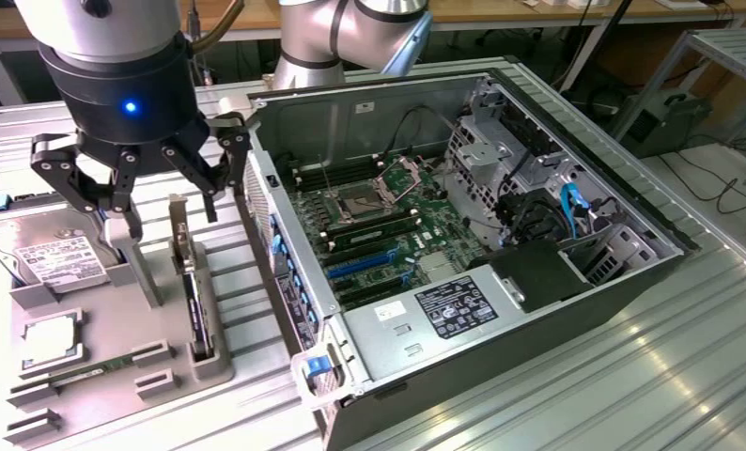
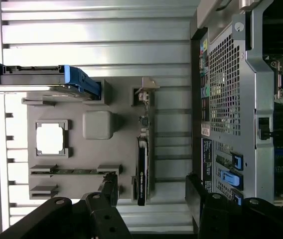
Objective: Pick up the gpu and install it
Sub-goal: 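Pick up the gpu and move the gpu toward the slot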
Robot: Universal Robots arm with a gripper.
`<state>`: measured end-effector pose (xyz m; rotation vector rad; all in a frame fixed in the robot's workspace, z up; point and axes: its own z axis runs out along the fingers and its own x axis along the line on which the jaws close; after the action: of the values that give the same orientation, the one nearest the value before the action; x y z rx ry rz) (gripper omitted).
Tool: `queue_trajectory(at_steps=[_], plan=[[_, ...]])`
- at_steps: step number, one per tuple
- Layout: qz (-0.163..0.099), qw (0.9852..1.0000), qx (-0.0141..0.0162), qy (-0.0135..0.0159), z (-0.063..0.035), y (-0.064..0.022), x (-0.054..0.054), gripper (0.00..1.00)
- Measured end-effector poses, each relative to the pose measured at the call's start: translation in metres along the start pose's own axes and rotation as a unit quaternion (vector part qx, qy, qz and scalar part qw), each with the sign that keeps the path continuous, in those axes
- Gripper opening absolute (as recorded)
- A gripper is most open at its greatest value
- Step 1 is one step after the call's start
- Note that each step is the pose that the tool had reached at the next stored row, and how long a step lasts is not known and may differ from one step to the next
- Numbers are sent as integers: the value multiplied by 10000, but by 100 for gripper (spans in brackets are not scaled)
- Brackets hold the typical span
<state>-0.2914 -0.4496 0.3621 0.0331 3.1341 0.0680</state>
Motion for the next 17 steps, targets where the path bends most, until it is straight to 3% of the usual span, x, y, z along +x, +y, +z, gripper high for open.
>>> queue_trajectory(at_steps=[17], plan=[[-80,10000,-1,4,65,25,1,66]])
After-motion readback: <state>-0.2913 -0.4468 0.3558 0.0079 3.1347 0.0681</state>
